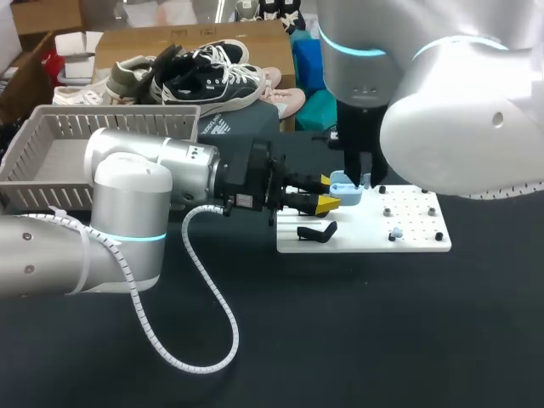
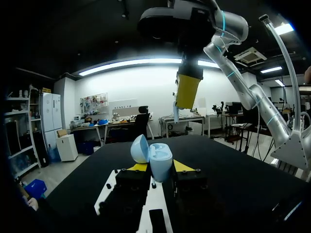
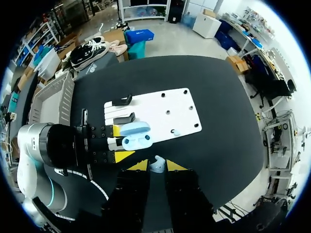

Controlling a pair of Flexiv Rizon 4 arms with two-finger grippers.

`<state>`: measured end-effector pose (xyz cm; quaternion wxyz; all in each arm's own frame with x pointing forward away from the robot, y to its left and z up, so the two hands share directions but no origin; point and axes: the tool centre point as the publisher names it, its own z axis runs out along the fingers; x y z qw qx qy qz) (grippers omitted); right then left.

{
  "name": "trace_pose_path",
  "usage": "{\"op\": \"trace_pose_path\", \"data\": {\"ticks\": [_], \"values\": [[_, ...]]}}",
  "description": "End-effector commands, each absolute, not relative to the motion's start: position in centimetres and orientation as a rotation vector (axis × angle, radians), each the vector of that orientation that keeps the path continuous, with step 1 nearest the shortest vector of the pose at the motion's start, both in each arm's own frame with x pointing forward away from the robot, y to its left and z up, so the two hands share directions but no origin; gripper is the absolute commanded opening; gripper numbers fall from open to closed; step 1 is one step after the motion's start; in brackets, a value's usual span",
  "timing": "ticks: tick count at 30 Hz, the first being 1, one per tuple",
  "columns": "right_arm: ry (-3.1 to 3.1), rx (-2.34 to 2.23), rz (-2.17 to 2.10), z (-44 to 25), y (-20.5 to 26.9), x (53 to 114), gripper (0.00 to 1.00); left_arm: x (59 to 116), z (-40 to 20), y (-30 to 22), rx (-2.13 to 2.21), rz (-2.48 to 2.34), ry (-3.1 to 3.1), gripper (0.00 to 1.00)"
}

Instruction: Pick up each earbud case from the left stands, insert the matching earbuds, close the lid, and place the case in the box.

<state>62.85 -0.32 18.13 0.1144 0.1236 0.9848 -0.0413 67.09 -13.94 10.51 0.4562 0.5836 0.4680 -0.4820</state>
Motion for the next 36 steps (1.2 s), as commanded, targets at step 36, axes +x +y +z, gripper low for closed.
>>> {"op": "trace_pose_path", "data": {"ticks": [36], "values": [[2.904, 0.426, -0.179, 16.5, 1.2, 65.7, 0.0, 67.1, 10.4, -13.9, 1.436, -1.187, 1.152, 0.0]]}}
